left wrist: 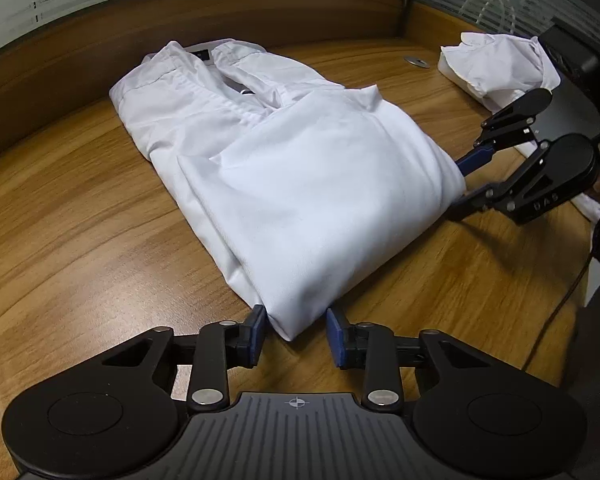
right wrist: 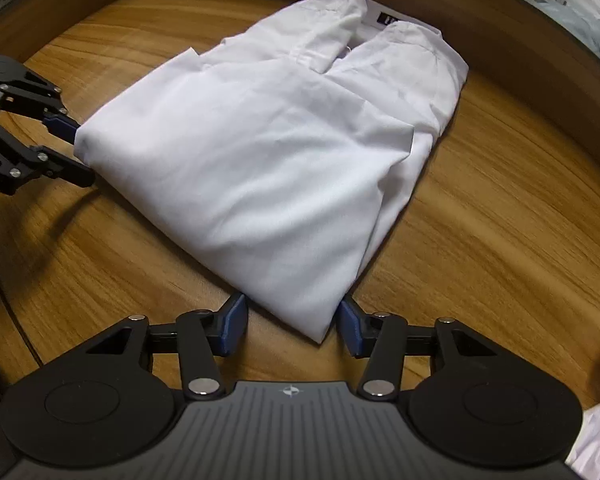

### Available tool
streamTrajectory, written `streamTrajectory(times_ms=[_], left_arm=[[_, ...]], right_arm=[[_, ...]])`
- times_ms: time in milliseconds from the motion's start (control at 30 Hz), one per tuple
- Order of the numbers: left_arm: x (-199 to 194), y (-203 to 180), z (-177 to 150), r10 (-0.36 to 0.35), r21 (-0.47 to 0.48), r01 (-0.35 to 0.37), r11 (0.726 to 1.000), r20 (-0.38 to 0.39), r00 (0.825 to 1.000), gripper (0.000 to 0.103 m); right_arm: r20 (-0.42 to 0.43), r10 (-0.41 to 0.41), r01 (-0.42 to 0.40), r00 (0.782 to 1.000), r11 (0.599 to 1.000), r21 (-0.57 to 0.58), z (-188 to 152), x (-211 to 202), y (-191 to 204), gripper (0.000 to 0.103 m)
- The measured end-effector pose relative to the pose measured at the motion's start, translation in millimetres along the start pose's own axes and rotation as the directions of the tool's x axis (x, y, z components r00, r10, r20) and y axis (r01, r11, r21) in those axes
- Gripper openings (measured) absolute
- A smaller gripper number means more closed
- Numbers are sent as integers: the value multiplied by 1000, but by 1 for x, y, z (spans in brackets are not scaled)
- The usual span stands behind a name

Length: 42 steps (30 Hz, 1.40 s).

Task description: Fold clothes

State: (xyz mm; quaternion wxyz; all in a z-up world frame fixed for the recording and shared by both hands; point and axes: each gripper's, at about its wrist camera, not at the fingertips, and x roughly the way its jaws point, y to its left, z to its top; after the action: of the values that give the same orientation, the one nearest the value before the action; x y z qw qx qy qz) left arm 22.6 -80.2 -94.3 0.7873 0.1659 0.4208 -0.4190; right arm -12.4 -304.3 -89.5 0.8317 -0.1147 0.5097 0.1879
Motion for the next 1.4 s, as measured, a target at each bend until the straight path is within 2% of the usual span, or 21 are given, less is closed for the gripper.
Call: streamTrajectory(times_ms=[133,233,400,600,733,967,1133,1400], left_arm=[[-10,-1,4,-5,-4,5,1000,28,1000,27],[-22,1,10,-11,-28,13,1000,52,999,27],[-45,5,24,-15,-70,23,997,108,994,26],[-63,17,45,-24,-142,47,989,162,986,26],[-71,25,60,-11,-190,49,981,194,981,26],[-79,44,93,34,-267,40,963,265,964,26],[-77,69,123,64,-315,39,948,311,948,26],[-51,112,176,125,-357,9,934,349,929,26]], right_arm=[[13,4,-4,1000,1000,16,2,-9,-4,29],[28,5,-6,1000,1000,28,7,-20,-6,25],[71,7,-10,997,999,51,19,-48,-10,23],[82,40,-50,996,991,125,39,-71,-26,23],[78,52,-65,996,983,173,53,-79,-35,23],[139,23,-54,990,973,223,82,-96,-53,22],[212,-1,-54,977,965,255,108,-103,-74,21],[321,-40,-66,946,947,313,163,-90,-126,17]])
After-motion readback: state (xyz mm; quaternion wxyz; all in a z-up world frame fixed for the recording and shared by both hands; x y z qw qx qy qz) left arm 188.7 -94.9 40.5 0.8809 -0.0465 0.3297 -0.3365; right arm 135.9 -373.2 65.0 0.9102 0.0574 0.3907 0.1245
